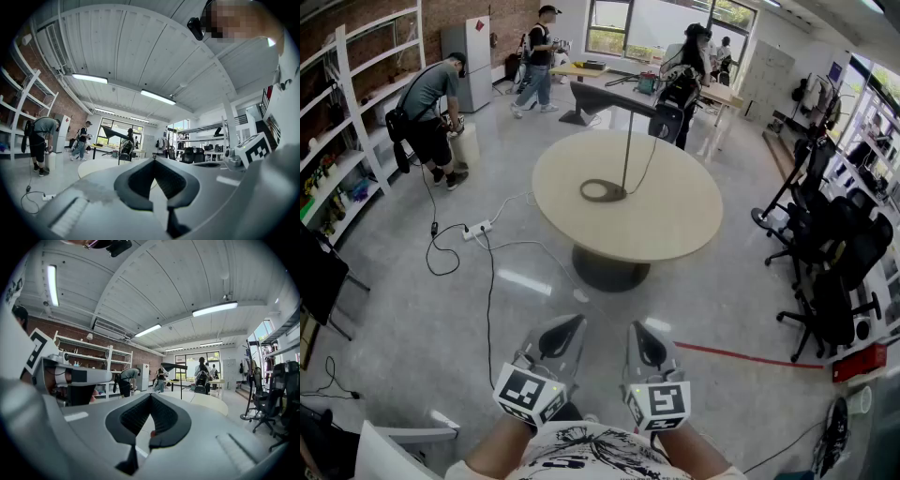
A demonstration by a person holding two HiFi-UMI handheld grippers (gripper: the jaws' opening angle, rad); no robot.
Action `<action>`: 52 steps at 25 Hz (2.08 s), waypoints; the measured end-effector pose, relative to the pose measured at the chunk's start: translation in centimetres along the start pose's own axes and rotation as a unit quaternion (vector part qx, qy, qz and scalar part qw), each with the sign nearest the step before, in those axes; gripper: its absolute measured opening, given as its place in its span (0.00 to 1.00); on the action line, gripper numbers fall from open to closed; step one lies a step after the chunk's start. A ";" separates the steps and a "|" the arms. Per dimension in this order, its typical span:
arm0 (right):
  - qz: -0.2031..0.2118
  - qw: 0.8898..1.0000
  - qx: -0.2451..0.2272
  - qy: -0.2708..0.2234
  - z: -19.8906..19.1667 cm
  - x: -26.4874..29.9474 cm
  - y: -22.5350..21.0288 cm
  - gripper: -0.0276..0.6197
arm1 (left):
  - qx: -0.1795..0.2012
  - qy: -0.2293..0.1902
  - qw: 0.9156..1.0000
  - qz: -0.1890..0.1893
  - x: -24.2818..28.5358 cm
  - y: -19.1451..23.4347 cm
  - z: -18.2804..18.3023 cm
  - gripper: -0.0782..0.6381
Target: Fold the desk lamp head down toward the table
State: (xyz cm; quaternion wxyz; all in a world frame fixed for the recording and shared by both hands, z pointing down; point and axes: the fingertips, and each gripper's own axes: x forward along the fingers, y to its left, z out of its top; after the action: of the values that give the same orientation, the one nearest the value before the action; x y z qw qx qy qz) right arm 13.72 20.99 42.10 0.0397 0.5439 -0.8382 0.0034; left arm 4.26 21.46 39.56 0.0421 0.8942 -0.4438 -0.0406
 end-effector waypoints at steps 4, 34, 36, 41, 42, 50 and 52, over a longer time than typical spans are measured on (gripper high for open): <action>0.000 1.000 -0.003 -0.001 0.2 0.4 0.5 0.05 | 0.001 -0.001 1.000 -0.005 0.0 0.6 0.2 0.12; 0.004 0.999 0.016 0.034 -3.0 6.5 -1.9 0.06 | -0.032 0.041 0.998 0.017 4.2 6.7 -3.3 0.12; 0.000 0.999 0.012 0.032 -2.6 8.9 -1.8 0.06 | -0.036 0.041 0.998 0.019 5.2 9.3 -2.9 0.12; 0.000 0.999 0.012 0.036 -1.9 15.9 -1.6 0.06 | -0.039 0.028 0.999 0.022 8.6 16.4 -1.4 0.12; 0.001 0.999 0.014 0.037 -1.8 17.5 -1.6 0.06 | -0.035 0.026 0.999 0.019 9.3 17.8 -1.1 0.12; -0.037 0.999 0.017 0.023 0.4 29.4 -1.1 0.06 | -0.018 0.020 1.000 -0.010 14.3 29.5 2.1 0.12; -0.052 0.998 0.021 0.024 0.6 31.2 -1.6 0.06 | -0.021 0.023 0.999 -0.018 15.6 31.1 2.4 0.12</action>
State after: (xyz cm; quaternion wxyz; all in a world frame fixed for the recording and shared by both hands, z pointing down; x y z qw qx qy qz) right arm 2.48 -8.16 43.68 0.0486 0.5875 -0.8072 0.0317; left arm -11.20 -9.81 40.09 0.0707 0.9016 -0.4257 -0.0305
